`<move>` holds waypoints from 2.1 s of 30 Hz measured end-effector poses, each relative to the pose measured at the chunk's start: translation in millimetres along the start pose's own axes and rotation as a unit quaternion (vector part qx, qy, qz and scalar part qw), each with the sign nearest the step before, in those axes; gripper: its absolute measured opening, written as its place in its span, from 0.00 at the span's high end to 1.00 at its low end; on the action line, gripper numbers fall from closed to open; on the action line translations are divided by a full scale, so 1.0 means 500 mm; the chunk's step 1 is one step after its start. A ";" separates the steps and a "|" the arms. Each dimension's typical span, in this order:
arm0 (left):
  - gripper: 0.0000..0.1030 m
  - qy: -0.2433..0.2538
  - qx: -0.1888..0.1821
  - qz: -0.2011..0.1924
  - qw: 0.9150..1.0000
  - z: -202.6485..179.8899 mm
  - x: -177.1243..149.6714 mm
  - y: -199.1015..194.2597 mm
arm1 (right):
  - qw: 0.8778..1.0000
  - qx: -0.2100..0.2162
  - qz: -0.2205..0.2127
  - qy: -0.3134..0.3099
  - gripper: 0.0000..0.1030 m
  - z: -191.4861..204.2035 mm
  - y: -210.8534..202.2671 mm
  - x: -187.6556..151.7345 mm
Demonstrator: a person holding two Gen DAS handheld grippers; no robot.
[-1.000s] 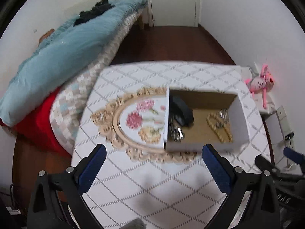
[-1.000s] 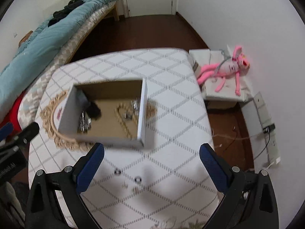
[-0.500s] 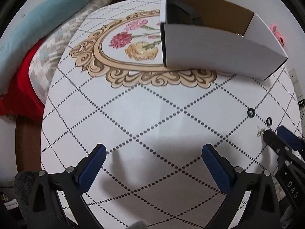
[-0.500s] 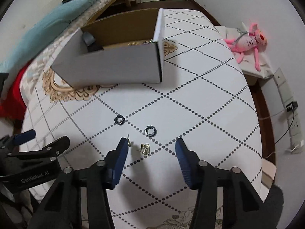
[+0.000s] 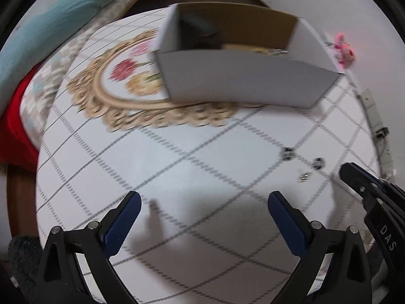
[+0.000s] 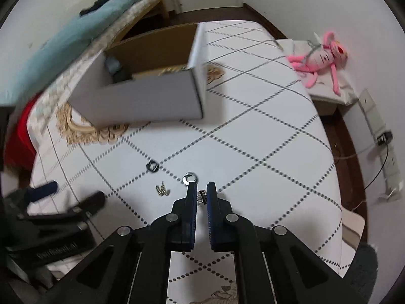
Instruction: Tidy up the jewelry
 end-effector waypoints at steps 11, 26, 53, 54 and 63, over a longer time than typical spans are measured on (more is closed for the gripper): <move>0.36 0.054 -0.035 -0.004 0.998 -0.150 0.013 0.016 | 0.997 -0.008 -0.010 0.076 0.93 -0.127 -0.034 0.020; 0.78 0.069 -0.026 -0.018 0.997 -0.159 0.029 0.019 | 0.995 -0.011 -0.015 0.100 0.92 -0.164 -0.035 0.024; 0.94 0.044 -0.071 -0.045 0.995 -0.140 0.042 -0.054 | 0.994 0.004 -0.037 0.105 0.92 -0.150 -0.075 0.045; 0.94 0.038 -0.078 -0.051 0.995 -0.132 0.049 -0.072 | 0.994 0.009 -0.041 0.104 0.93 -0.144 -0.083 0.051; 0.94 -0.001 -0.108 -0.096 0.990 -0.048 0.187 -0.200 | 0.994 0.064 -0.071 0.059 0.93 -0.041 -0.139 0.167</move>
Point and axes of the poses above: each gripper's, at about its wrist camera, not at the fingertips, and y roughly the way its jaws point, z to its left, x to its top, the point moved 10 cm from there along y, roughly the way its jaws point, and after that the axes turned 5 degrees about z, right-handed, at the moved point
